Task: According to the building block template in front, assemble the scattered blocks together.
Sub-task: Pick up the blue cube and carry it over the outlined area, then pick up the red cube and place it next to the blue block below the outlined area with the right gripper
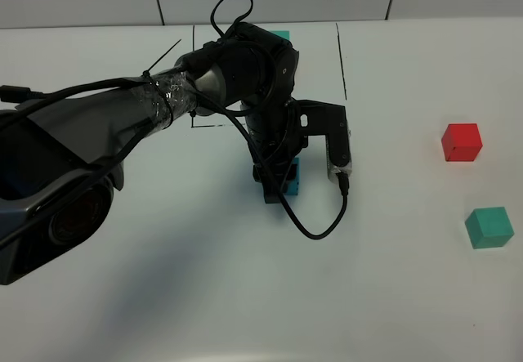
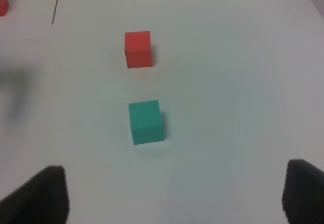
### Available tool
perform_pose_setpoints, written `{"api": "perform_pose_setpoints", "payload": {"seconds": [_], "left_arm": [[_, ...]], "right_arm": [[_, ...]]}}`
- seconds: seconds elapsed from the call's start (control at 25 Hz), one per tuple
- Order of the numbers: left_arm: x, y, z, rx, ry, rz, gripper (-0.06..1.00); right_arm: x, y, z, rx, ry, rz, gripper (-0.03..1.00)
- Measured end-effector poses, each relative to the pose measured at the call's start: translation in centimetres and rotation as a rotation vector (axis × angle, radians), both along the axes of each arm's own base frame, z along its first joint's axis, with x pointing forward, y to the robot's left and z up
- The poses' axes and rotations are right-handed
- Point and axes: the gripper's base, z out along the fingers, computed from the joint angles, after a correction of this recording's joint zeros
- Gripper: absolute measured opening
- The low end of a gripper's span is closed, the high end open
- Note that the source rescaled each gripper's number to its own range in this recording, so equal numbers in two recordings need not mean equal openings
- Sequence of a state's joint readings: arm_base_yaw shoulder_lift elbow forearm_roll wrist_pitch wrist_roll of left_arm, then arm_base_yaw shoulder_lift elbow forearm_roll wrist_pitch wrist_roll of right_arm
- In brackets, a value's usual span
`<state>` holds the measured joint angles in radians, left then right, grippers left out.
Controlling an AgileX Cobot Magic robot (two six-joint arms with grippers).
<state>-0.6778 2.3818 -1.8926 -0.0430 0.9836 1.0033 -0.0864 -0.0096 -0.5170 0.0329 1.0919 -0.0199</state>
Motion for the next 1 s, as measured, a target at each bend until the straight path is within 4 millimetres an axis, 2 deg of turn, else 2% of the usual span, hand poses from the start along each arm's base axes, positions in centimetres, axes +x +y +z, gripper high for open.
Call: {"api": "perform_pose_setpoints", "payload": {"seconds": [0.32,0.4,0.52,0.6,0.68,0.8,1.0], "left_arm": [[0.0,0.0,0.0,0.001,0.001,-0.033,0.02],[0.0,0.0,-0.1,0.004,0.001,-0.035,0.14],[0.0,0.1,-0.1,0.007,0.002,-0.033,0.49],[0.0,0.0,1.0,-0.009,-0.015,-0.022,0.72],[-0.1,0.0,2.7,-0.037,-0.040,-0.005,0.88],[-0.3,0.1,5.6,-0.090,-0.076,0.055,0.98],[-0.2,1.2,9.7,-0.150,-0.148,0.249,1.00]], "right_arm": [[0.0,0.0,0.0,0.000,0.000,0.000,0.73],[0.0,0.0,0.0,0.000,0.000,0.000,0.73],[0.0,0.0,0.0,0.000,0.000,0.000,0.73],[0.0,0.0,0.0,0.000,0.000,0.000,0.73],[0.0,0.0,0.0,0.000,0.000,0.000,0.73],[0.0,0.0,0.0,0.000,0.000,0.000,0.73],[0.0,0.0,0.0,0.000,0.000,0.000,0.73]]}}
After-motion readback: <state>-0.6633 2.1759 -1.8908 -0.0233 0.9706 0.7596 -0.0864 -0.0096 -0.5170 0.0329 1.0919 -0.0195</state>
